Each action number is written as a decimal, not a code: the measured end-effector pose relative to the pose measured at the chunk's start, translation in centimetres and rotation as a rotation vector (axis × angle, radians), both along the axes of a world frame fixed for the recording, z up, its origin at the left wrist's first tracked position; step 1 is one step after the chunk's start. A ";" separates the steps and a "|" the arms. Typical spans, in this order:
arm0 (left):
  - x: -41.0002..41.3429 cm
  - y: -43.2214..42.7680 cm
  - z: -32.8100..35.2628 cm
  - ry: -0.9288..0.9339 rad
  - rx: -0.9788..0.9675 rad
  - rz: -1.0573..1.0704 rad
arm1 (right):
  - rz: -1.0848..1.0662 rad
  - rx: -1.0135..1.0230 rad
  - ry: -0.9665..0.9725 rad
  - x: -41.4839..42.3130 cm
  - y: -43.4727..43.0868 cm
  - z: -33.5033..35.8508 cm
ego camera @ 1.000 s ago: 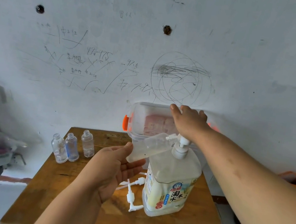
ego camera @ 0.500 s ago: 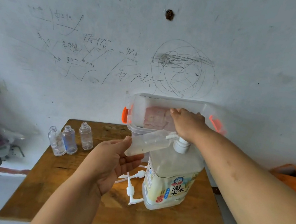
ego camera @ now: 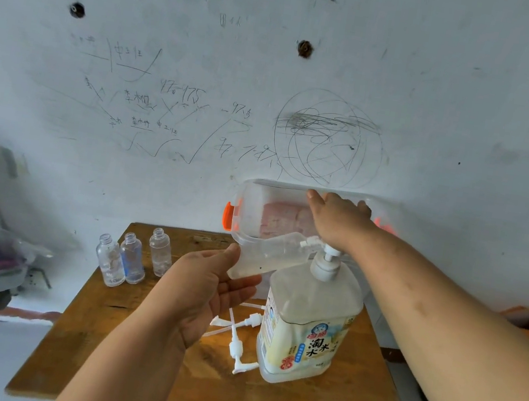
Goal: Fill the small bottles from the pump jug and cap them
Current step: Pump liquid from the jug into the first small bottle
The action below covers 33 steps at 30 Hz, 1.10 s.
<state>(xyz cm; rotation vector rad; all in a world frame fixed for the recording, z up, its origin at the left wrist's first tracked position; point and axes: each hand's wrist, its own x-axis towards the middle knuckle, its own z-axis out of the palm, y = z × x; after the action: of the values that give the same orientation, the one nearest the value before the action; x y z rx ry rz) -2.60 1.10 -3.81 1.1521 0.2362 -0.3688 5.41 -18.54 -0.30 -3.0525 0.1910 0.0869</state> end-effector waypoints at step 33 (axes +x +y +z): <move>-0.1 -0.3 -1.2 0.041 0.001 -0.016 | 0.063 -0.107 0.003 -1.1 0.6 0.1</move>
<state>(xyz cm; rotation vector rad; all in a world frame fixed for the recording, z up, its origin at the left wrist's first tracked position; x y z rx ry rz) -2.67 0.85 -4.96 1.1490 0.2633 -0.4063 4.30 -17.97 -0.17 -3.1653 0.1021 0.0876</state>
